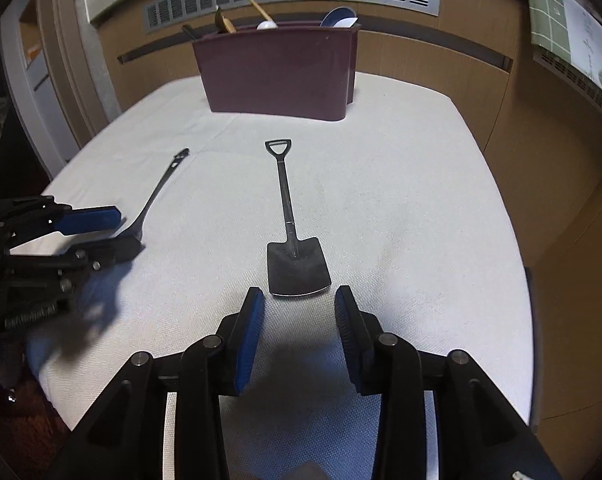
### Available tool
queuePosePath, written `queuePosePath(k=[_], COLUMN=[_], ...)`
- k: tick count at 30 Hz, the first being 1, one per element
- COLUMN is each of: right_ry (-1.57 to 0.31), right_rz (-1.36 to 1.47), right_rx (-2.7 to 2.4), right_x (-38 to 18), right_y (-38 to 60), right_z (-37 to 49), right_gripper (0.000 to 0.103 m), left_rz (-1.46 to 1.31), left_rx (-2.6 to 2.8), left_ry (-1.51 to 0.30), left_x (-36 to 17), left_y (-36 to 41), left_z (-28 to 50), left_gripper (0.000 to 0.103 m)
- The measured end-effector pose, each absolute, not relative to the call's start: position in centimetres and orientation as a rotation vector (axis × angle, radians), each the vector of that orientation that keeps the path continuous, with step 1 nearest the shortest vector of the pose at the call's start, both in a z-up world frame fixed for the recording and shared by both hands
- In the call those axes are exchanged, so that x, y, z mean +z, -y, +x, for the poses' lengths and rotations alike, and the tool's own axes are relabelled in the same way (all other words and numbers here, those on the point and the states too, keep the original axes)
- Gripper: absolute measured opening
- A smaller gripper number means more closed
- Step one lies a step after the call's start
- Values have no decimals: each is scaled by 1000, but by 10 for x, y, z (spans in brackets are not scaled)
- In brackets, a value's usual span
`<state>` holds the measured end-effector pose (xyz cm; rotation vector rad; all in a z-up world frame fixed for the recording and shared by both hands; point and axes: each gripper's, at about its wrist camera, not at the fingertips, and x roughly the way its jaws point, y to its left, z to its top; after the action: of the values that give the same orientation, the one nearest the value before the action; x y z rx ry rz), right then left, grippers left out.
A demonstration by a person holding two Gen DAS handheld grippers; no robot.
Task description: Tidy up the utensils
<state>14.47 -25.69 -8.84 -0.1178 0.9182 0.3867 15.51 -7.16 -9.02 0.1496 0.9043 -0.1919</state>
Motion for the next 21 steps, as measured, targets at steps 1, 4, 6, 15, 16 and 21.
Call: queuePosePath(k=[1, 4, 6, 15, 16, 21], right_ry=[-920, -916, -901, -873, -849, -681], right_rz=[-125, -154, -166, -177, -181, -162], right_rx=[390, 389, 394, 361, 346, 260], right_x=[-88, -88, -89, -88, -85, -50], right_y=[256, 251, 249, 243, 244, 256], right_z=[145, 146, 149, 167, 165, 154], right_gripper=[36, 36, 36, 31, 31, 28], left_rz=[142, 94, 56, 44, 43, 9], left_rx=[-176, -169, -212, -245, -245, -247], left_ry=[-906, -910, -911, -896, -894, -890], left_x=[-91, -92, -93, -95, -95, -97], left_y=[63, 35, 25, 24, 24, 20], left_z=[154, 149, 145, 142, 141, 144], left_gripper=[38, 38, 38, 38, 38, 38])
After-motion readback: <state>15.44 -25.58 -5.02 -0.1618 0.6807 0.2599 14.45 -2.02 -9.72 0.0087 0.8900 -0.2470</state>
